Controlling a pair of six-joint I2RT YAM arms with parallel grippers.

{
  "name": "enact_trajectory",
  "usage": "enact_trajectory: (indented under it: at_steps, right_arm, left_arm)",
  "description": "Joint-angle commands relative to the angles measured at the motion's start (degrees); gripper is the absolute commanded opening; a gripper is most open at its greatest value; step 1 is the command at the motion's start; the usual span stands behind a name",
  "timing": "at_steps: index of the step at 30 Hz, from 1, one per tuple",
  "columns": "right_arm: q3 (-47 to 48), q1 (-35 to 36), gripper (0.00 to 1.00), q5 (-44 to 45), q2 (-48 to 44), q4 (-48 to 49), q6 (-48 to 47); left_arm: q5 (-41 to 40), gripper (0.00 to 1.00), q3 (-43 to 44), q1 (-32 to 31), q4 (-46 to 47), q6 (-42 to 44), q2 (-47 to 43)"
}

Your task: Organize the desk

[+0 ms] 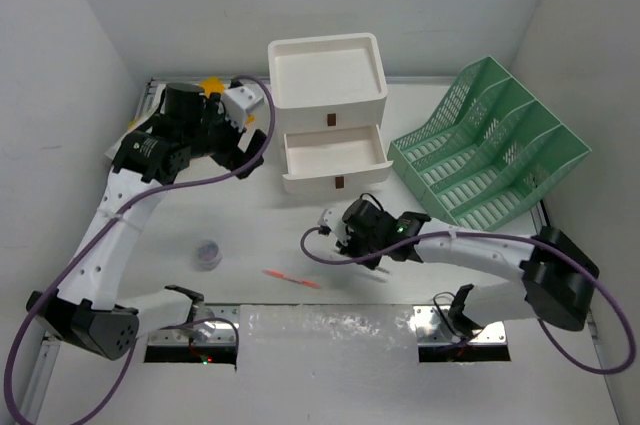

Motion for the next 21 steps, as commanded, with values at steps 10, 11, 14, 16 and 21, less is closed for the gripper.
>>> enact_trajectory:
  at_steps: [10,11,14,16,21]
  right_arm:
    - [31.62,-0.15,0.0,12.01,-1.07,1.64,-32.73]
    - [34.28,-1.91,0.0,10.0,1.5,0.33,-33.52]
    - [43.87,-10.17,0.0,1.82,11.24,-5.2,-34.14]
    - [46.95,-10.63,0.0,1.72,14.78,-5.66,-36.07]
    - [53.43,-12.47,0.28,2.51,23.22,-5.92,-36.35]
  left_arm:
    - [-0.4,0.86,-9.2,0.45,-10.07,14.04,-11.04]
    - [0.47,0.86,-9.2,0.45,-11.12,14.93,-11.92]
    - [8.18,0.88,-7.88,0.45,-18.39,18.35,-12.89]
    - [10.41,0.89,-7.09,0.45,-20.61,20.72,-13.16]
    - [12.26,0.95,-12.61,0.36,-21.5,26.26,-14.56]
